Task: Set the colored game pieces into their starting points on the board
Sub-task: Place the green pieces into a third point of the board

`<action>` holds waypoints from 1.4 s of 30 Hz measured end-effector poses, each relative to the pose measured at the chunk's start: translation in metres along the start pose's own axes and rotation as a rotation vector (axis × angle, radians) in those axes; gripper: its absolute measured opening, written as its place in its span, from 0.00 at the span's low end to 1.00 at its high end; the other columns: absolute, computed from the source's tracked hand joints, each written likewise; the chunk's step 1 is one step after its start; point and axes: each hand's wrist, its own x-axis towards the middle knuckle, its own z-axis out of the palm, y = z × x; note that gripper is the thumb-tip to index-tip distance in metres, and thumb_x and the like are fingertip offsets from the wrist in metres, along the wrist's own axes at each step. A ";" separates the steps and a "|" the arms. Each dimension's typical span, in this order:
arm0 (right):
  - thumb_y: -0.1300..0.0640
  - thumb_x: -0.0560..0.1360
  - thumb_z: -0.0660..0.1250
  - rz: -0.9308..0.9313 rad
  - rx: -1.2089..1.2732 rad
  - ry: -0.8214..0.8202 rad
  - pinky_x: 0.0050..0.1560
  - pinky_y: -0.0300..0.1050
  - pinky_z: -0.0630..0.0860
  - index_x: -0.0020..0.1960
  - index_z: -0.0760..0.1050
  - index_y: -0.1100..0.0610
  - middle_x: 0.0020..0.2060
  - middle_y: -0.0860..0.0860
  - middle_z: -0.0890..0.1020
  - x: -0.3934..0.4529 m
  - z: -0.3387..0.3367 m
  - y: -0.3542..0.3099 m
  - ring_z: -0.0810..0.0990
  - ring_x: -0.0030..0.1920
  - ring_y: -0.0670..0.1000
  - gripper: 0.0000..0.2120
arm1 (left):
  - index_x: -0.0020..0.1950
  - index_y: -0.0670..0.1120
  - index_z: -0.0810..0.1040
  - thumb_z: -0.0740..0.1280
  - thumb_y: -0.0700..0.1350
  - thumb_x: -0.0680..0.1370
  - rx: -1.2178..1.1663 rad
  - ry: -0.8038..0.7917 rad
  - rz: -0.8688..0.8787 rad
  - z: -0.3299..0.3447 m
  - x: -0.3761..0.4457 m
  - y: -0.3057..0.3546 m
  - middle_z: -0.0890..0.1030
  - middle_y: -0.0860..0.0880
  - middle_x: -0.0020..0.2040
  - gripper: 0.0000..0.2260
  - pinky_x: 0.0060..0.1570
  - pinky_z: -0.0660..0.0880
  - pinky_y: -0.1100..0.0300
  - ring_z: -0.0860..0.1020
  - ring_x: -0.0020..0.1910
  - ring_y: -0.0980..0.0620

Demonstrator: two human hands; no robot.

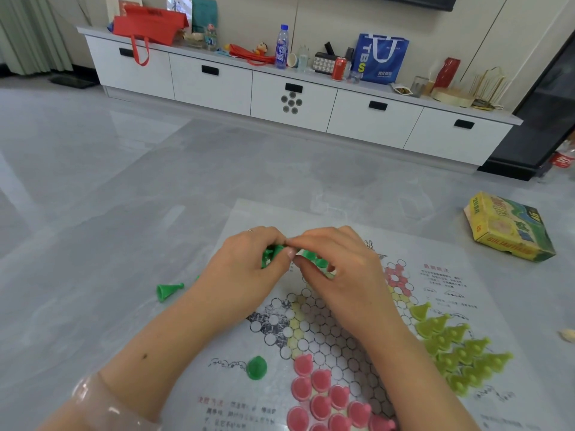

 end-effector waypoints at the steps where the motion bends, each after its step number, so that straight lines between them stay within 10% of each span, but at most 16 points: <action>1: 0.54 0.72 0.64 0.014 0.004 0.006 0.45 0.30 0.69 0.50 0.80 0.52 0.43 0.43 0.82 0.000 0.000 0.000 0.71 0.43 0.40 0.10 | 0.45 0.49 0.77 0.61 0.49 0.77 -0.008 -0.001 0.007 -0.001 0.000 0.000 0.77 0.54 0.39 0.07 0.41 0.66 0.72 0.73 0.41 0.59; 13: 0.60 0.74 0.66 0.438 0.246 0.262 0.40 0.29 0.74 0.42 0.69 0.43 0.39 0.40 0.79 -0.001 -0.011 -0.001 0.79 0.42 0.42 0.12 | 0.40 0.52 0.70 0.58 0.50 0.77 0.185 0.156 0.004 -0.004 0.002 -0.003 0.71 0.56 0.36 0.07 0.40 0.65 0.59 0.70 0.39 0.59; 18: 0.54 0.71 0.65 0.308 -0.027 0.166 0.58 0.24 0.59 0.43 0.80 0.52 0.52 0.42 0.74 -0.005 -0.004 0.012 0.66 0.57 0.42 0.06 | 0.40 0.50 0.70 0.57 0.50 0.78 0.218 0.174 -0.009 -0.005 0.002 -0.004 0.70 0.55 0.35 0.08 0.38 0.62 0.60 0.69 0.37 0.59; 24: 0.57 0.67 0.69 0.211 -0.154 0.021 0.59 0.46 0.62 0.37 0.80 0.55 0.55 0.51 0.76 -0.006 0.000 0.018 0.63 0.61 0.47 0.02 | 0.41 0.50 0.70 0.57 0.50 0.78 0.233 0.173 -0.025 -0.005 0.003 -0.003 0.70 0.56 0.35 0.08 0.38 0.62 0.60 0.68 0.37 0.56; 42: 0.61 0.66 0.73 0.192 -0.211 -0.011 0.56 0.47 0.65 0.38 0.80 0.57 0.53 0.54 0.78 -0.007 0.008 0.022 0.64 0.59 0.49 0.02 | 0.41 0.49 0.72 0.57 0.50 0.78 0.234 0.164 -0.025 -0.005 0.002 -0.003 0.71 0.54 0.36 0.09 0.39 0.65 0.58 0.70 0.39 0.53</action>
